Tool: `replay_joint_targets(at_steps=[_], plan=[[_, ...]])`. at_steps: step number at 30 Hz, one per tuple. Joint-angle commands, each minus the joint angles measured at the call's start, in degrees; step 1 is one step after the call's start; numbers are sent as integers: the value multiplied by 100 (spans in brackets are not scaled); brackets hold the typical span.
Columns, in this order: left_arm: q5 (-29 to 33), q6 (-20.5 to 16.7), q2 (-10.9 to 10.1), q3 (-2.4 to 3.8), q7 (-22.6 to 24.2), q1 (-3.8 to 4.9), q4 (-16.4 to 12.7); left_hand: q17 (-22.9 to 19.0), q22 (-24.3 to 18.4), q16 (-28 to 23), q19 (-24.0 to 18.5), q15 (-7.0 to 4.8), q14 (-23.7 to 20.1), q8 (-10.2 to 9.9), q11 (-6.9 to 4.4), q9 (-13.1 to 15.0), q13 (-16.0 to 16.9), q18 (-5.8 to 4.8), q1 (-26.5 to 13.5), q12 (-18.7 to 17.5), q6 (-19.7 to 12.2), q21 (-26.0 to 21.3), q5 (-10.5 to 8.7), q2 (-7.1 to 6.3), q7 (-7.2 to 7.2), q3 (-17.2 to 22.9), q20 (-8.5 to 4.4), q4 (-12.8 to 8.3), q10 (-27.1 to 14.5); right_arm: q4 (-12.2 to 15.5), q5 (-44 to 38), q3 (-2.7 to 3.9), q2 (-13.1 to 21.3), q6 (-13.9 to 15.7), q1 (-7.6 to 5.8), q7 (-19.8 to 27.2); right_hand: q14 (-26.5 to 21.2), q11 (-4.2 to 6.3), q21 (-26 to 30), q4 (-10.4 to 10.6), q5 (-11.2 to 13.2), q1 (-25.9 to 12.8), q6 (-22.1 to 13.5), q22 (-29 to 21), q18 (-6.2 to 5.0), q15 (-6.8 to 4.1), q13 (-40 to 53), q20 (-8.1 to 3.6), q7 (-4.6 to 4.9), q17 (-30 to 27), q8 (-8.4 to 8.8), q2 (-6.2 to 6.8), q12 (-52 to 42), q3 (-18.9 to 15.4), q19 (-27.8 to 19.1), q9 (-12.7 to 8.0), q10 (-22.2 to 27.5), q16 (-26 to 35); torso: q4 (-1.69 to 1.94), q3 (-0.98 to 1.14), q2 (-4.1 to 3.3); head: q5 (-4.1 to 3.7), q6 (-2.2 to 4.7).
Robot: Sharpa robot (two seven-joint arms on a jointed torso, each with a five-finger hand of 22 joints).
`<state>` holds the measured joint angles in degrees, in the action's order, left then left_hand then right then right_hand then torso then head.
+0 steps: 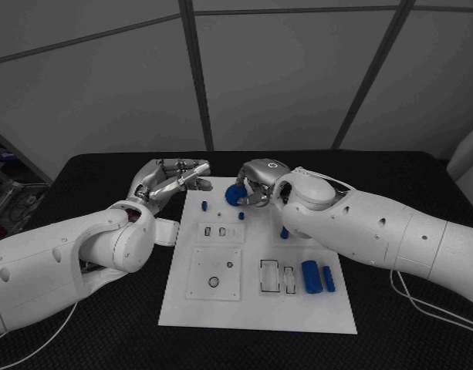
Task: Assemble the parts on the task board
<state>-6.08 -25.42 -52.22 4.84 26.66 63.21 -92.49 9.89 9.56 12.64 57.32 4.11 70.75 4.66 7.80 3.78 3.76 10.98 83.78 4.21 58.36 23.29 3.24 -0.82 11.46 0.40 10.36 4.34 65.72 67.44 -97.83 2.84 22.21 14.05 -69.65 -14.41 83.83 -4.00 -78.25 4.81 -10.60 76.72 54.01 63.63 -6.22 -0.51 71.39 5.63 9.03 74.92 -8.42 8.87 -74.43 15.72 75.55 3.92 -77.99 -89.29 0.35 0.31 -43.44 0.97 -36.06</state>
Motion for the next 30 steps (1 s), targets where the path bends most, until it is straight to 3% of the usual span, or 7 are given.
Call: replay_joint_targets(at_steps=[1,8,15,20,26,30], plan=[[-12,52,5,6,22,11,-8,13,-11,-27,-22,35,-22,-40,18,-2,-1,-57,-12,-16,4,-13,-31,54,27,-7,22,-30,2,20,37,-11,-21,-25,0,41,573,-6,15,21,65,-61,-50,-7,95,41,-16,42,2,1321,35,-1,27,-23,-13,6,44,-6,8,-3,0,-9,0],[-12,52,4,6,18,11,-3,15,-11,-29,-23,36,-23,-44,20,-3,-1,-57,-13,-20,2,-13,-31,51,28,-9,23,-34,0,-6,39,-13,-34,68,0,-26,578,-63,24,119,152,-88,-419,-20,93,89,-63,82,62,1346,265,60,65,-137,-26,-26,98,-15,2,-2,-2,-7,1],[-12,54,7,6,9,11,6,15,-11,-30,-23,36,-23,-44,20,-3,-1,-57,-13,-20,1,-13,-31,51,29,-9,23,-34,-1,-21,145,-14,-27,-37,0,-51,582,-87,18,319,172,-152,-455,-7,95,113,-29,109,84,1363,293,64,24,-254,-20,-3,75,-20,2,-2,-1,-11,2],[-13,53,9,6,-2,11,9,21,-13,-38,-25,38,-26,-56,23,-4,-2,-57,-7,-29,-6,-14,-31,50,33,-8,24,-47,-8,-54,319,-14,-26,-180,0,-85,594,-101,-7,746,-128,-531,-370,34,102,129,86,126,95,1413,261,-102,-92,-317,5,13,-2,-38,3,1,-2,-15,2],[-14,48,5,6,-9,11,13,25,-14,-44,-26,37,-27,-62,24,-4,-2,-56,12,-34,-7,-13,-31,56,34,0,24,-64,-10,-73,422,-14,1,-180,0,-121,596,-91,-20,783,-282,-532,-273,53,104,122,145,124,83,1422,230,-273,-149,-183,15,20,-24,-41,3,0,0,-18,1],[-14,50,1,6,-9,11,16,25,-14,-44,-26,37,-27,-62,24,-4,-2,-56,12,-34,-7,-13,-31,56,34,0,24,-64,-10,18,458,-14,95,206,1,-82,600,-73,-37,714,-431,-466,-188,81,108,108,186,114,66,1440,204,-299,-187,-95,32,25,-47,-48,-1,5,3,-10,2]])
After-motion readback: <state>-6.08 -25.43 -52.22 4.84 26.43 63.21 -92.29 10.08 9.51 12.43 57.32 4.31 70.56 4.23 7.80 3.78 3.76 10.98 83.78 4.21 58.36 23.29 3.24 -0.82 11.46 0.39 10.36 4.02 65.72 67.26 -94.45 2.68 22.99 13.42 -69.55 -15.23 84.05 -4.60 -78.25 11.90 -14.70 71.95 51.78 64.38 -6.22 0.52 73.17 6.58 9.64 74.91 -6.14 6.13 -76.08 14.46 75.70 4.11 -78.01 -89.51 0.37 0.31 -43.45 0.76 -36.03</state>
